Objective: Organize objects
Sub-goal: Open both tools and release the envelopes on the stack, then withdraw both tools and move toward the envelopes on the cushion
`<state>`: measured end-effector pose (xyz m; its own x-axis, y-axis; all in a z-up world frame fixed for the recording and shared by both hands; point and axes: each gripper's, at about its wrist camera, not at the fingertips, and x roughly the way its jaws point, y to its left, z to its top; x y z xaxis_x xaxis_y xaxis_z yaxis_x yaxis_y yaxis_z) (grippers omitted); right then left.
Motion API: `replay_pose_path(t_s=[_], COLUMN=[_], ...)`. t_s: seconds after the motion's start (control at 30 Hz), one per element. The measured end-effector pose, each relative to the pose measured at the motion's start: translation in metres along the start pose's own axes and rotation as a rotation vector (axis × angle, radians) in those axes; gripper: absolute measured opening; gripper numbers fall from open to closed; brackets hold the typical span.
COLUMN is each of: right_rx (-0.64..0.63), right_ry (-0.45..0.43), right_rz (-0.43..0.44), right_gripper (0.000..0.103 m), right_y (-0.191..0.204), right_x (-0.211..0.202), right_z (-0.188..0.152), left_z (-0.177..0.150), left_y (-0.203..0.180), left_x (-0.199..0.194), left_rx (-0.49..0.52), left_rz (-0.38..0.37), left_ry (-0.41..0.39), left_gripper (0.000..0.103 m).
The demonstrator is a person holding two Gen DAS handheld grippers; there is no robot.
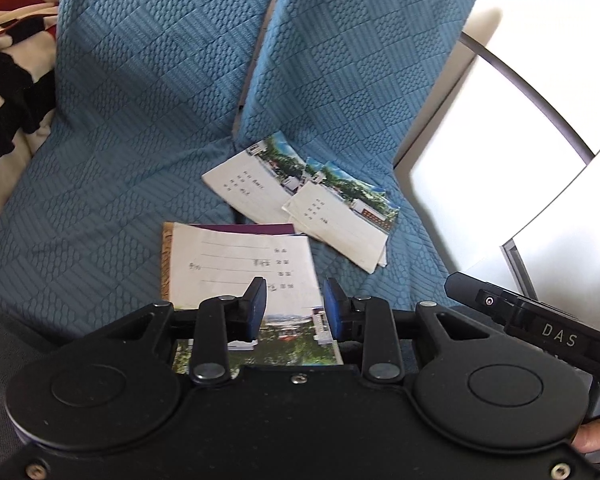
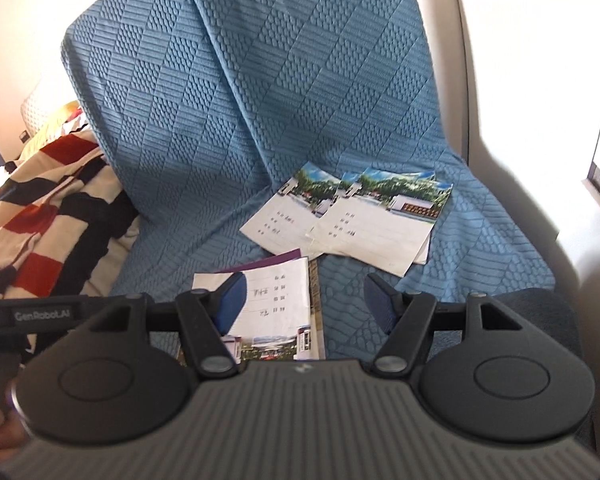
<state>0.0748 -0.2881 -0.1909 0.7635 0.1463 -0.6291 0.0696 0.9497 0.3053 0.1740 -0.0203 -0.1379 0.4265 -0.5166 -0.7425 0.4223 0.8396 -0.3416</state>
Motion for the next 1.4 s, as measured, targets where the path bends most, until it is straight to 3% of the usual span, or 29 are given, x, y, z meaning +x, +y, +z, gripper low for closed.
replay_pose_path(t_s=[0.63,0.73,0.83,0.9,1.03,1.2,1.4], right_rx=[0.034,0.057,0.064,0.066,0.081,0.101,0.127], right_ry=[-0.016,-0.019,-0.016,-0.011,-0.001,0.014,0.037], right_rz=[-0.102,-0.103,-0.111,-0.114,-0.121,-0.131,-0.127], right_gripper=[0.067,0.076,0.076,0.076,0.091,0.091,0.091], right_y=[-0.048,-0.053,-0.058,-0.061,-0.069,-0.079,-0.091], right_x=[0.002,0.007,0.012,0.018,0.028,0.044,0.064], right_z=[-0.003,-0.003,-0.002,0.0,0.005,0.009,0.014], left_z=[0.018,0.023,0.029,0.032,0.04,0.052,0.066], left_y=[-0.056,-0.059,-0.061,-0.062,-0.066,-0.07,-0.07], left_x=[0.042,0.049,0.057,0.063,0.075,0.097,0.128], left_rx=[0.057,0.065,0.073,0.08,0.087,0.102,0.113], left_rz=[-0.066,-0.063,-0.058,-0.05,-0.042,-0.017,-0.012], left_ry=[0.011,0.019,0.021,0.023,0.028,0.04,0.066], left_gripper=[0.031,0.031,0.032,0.035,0.045,0.066,0.069])
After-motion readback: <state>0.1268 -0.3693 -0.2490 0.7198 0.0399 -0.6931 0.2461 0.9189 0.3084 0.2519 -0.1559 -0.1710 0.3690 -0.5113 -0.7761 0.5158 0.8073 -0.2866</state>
